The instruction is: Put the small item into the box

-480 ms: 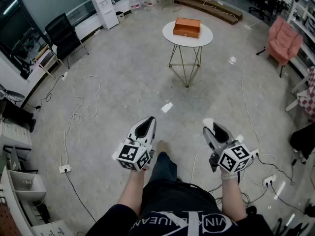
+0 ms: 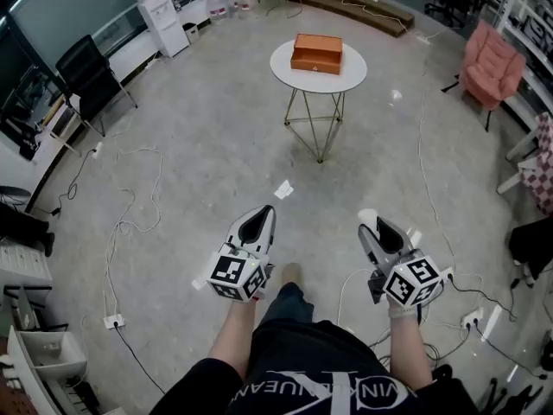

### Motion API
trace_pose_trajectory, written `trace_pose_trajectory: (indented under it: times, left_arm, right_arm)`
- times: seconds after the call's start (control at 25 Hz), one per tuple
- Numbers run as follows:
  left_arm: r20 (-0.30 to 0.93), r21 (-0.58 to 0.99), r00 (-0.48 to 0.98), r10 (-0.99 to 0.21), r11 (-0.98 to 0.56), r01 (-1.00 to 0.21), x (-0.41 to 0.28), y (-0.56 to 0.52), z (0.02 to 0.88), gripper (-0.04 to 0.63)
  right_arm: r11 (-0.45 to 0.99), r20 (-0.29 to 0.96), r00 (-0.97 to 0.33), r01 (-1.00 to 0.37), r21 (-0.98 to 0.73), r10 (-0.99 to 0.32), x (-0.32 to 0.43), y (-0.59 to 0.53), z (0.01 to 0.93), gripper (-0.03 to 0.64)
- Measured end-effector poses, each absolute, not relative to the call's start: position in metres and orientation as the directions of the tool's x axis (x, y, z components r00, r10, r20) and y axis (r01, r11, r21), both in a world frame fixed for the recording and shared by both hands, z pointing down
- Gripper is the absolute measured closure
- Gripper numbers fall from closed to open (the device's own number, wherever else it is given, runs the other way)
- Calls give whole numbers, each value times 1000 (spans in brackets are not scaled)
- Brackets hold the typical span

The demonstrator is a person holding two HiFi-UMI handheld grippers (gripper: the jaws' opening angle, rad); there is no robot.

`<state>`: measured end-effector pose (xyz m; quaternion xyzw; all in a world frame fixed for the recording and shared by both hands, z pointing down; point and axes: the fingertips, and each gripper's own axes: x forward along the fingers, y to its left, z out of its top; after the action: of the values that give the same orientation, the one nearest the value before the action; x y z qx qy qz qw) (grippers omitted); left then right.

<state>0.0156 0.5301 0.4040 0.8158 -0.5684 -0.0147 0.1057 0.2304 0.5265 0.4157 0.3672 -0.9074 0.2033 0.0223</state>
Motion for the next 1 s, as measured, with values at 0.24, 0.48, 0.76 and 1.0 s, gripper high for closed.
trace_pose_trajectory:
  times: [0.24, 0.48, 0.76, 1.0]
  left_arm:
    - [117, 191, 396, -911, -371, -909, -7, 456, 408, 580]
    - [130, 208, 430, -893, -400, -893, -29, 395, 418, 581]
    - [133, 211, 451, -883, -419, -883, -56, 345, 424, 580]
    - [141, 227, 436, -889, -400, -888, -73, 328, 432, 580]
  right_arm:
    - [609, 220, -699, -706, -361, -680, 207, 458, 421, 451]
    - [570, 205, -677, -716, -402, -706, 187, 403, 424, 451]
    - [549, 184, -668, -713, -435, -721, 159, 354, 426, 451]
    - [553, 194, -677, -706, -442, -710, 144, 335, 431, 451]
